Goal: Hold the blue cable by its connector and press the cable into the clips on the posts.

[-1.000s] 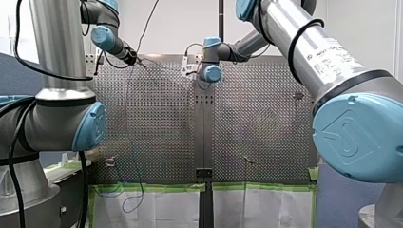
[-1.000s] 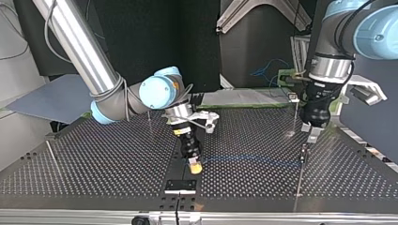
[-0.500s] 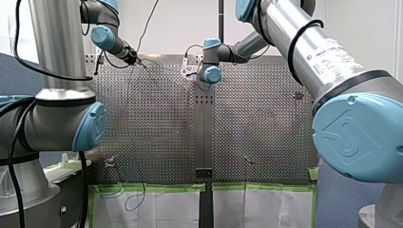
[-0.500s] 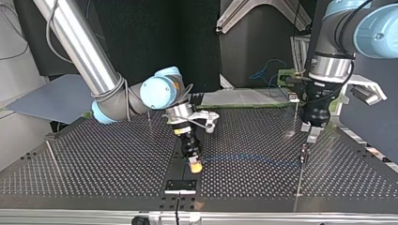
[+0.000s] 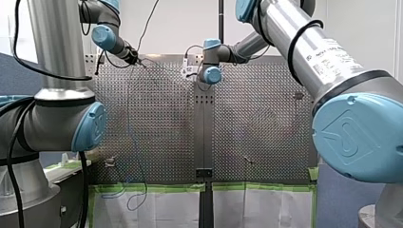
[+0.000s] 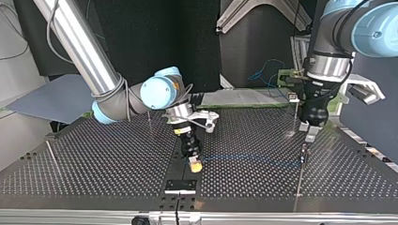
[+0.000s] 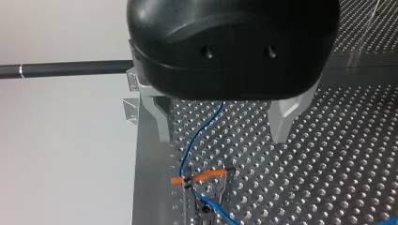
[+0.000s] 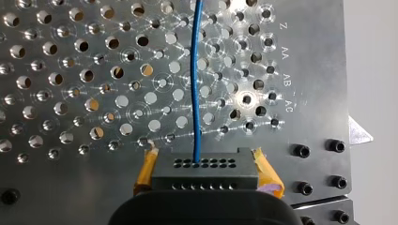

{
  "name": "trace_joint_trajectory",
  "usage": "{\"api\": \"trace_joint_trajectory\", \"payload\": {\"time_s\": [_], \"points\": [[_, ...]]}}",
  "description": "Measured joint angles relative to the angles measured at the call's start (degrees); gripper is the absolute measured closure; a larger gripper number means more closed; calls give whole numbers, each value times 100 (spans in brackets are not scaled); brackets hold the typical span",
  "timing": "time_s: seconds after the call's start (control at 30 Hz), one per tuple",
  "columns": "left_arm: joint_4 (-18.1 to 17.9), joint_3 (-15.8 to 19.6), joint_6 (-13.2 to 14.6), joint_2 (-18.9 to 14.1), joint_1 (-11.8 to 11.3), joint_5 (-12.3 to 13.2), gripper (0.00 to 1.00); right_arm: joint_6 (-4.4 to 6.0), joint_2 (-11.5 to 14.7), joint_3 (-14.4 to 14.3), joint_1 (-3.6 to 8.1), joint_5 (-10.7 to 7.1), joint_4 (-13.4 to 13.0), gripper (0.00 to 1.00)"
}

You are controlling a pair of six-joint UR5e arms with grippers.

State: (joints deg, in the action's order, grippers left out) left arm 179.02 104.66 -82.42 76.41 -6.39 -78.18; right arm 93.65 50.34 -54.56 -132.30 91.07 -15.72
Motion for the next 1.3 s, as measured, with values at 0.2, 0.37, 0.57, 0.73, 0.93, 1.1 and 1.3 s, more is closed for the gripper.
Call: {"api": "trace_joint_trajectory", "payload": {"time_s": [0.2,0.37,0.57,0.73,0.93,1.1,1.3], "points": [[9,-3,77,16,135,23,0,-17,-5,0,23,-1,23,100],[6,-32,66,31,291,36,0,-27,-9,0,55,4,31,100],[-97,-265,-8,239,580,-155,0,-52,-13,-2,95,0,78,100],[-268,-564,-42,538,884,-450,0,-151,-17,-5,115,-1,202,100],[-360,-921,-118,902,1249,-814,0,-255,-18,-4,161,-1,326,100],[-387,-1069,-135,1183,1530,-1096,0,-271,-20,-6,177,-1,338,100],[-410,-1143,-142,1476,1881,-1449,0,-268,-19,-4,199,-1,340,100]]}}
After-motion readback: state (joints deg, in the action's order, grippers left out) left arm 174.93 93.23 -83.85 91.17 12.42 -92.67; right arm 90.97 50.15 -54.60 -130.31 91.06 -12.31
